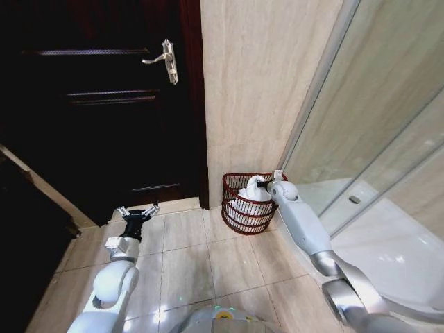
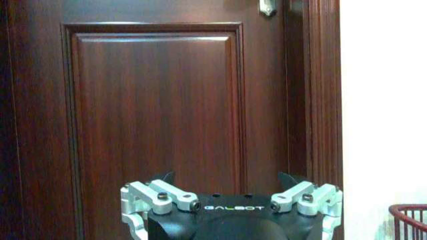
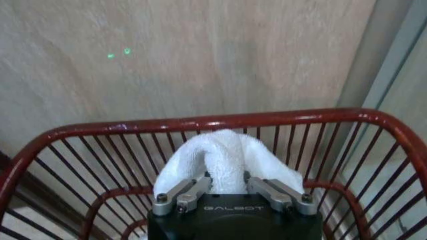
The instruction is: Discard the used towel into the hamper.
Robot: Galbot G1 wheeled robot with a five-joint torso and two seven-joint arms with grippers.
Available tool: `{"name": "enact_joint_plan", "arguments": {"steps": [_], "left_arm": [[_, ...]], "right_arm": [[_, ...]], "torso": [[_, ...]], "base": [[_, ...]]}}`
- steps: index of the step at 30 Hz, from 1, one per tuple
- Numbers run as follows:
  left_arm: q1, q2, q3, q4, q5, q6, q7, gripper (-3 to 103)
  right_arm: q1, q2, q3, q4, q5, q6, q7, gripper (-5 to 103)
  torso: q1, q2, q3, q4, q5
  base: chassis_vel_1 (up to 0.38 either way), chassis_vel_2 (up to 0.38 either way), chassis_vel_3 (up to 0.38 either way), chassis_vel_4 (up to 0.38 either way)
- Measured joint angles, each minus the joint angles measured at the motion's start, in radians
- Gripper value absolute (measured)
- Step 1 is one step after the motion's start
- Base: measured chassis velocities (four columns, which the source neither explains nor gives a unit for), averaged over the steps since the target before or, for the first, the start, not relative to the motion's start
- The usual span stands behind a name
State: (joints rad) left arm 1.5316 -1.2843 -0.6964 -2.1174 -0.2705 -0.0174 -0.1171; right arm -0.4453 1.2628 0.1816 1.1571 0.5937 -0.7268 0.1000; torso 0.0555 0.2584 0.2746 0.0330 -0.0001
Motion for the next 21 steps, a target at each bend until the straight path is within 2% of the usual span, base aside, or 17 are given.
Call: {"name": "enact_joint_plan", "arguments": {"steps": [1,2,5,6,9,12,14,15,16,18,19,20,21], "left_arm": [[-0.001,0.000,0.001,0.001,-0.001,-0.004,0.000,100],[-0.002,0.000,0.002,0.002,-0.002,-0.007,0.000,100],[-0.006,0.001,0.004,0.003,-0.006,-0.014,-0.002,100],[-0.006,0.001,0.004,0.003,-0.006,-0.014,-0.002,100],[-0.007,0.002,0.004,0.003,-0.007,-0.015,-0.004,100],[-0.007,0.003,0.003,0.003,-0.008,-0.015,-0.005,100],[-0.006,0.003,0.003,0.003,-0.008,-0.016,-0.005,100],[-0.006,0.003,0.003,0.003,-0.008,-0.016,-0.005,100],[-0.006,0.003,0.003,0.003,-0.008,-0.016,-0.005,100],[-0.006,0.003,0.004,0.002,-0.008,-0.016,-0.005,100],[-0.006,0.002,0.009,0.002,-0.008,-0.016,-0.005,100],[-0.006,0.001,0.012,0.001,-0.007,-0.016,-0.005,100],[-0.006,0.001,0.012,0.001,-0.007,-0.016,-0.005,100]], "right_arm": [[0.001,0.000,0.000,-0.004,-0.003,-0.004,-0.001,22],[0.001,0.001,0.000,-0.005,-0.007,-0.006,-0.001,22],[0.001,0.003,0.000,-0.009,-0.024,-0.007,-0.001,38],[0.001,0.003,0.000,-0.009,-0.024,-0.007,-0.001,38],[0.001,-0.001,0.002,-0.006,-0.056,-0.007,-0.003,54],[-0.002,-0.008,0.010,0.011,-0.063,-0.002,-0.003,60],[-0.008,-0.020,0.019,0.043,-0.074,0.034,0.021,71],[-0.008,-0.020,0.019,0.043,-0.074,0.034,0.021,71],[-0.012,-0.026,0.024,0.062,-0.075,0.039,0.026,77],[-0.017,-0.031,0.028,0.078,-0.073,0.040,0.029,77],[-0.035,-0.053,0.043,0.136,-0.059,0.034,0.033,87],[-0.047,-0.067,0.049,0.169,-0.052,0.031,0.035,92],[-0.047,-0.067,0.049,0.169,-0.052,0.031,0.035,92]], "torso": [[-0.002,-0.005,-0.003,0.0000,0.0000],[-0.003,-0.009,-0.005,0.0000,0.0000],[-0.005,-0.020,-0.015,0.0000,0.0000],[-0.005,-0.020,-0.015,0.0000,0.0000],[-0.005,-0.025,-0.019,0.0000,0.0001],[-0.005,-0.025,-0.019,0.0000,0.0001],[-0.005,-0.025,-0.019,0.0000,0.0002],[-0.005,-0.025,-0.019,0.0000,0.0002],[-0.005,-0.024,-0.019,0.0001,0.0002],[-0.005,-0.024,-0.019,0.0001,0.0002],[-0.004,-0.023,-0.018,0.0000,0.0001],[-0.004,-0.022,-0.018,0.0000,0.0001],[-0.004,-0.022,-0.018,0.0000,0.0001]], "base": [[0.000,0.000,0.000,0.000],[0.000,0.000,0.000,0.000],[0.000,0.000,0.000,0.000],[0.000,0.000,0.000,0.000],[0.000,0.000,0.000,0.000],[0.000,0.000,0.000,0.000],[0.000,0.000,0.000,0.000],[0.000,0.000,0.000,0.000],[0.000,0.000,0.000,0.000],[0.000,0.000,0.000,0.000],[0.000,0.000,0.000,0.000],[0.000,0.000,0.000,0.000],[0.000,0.000,0.000,0.000]]}}
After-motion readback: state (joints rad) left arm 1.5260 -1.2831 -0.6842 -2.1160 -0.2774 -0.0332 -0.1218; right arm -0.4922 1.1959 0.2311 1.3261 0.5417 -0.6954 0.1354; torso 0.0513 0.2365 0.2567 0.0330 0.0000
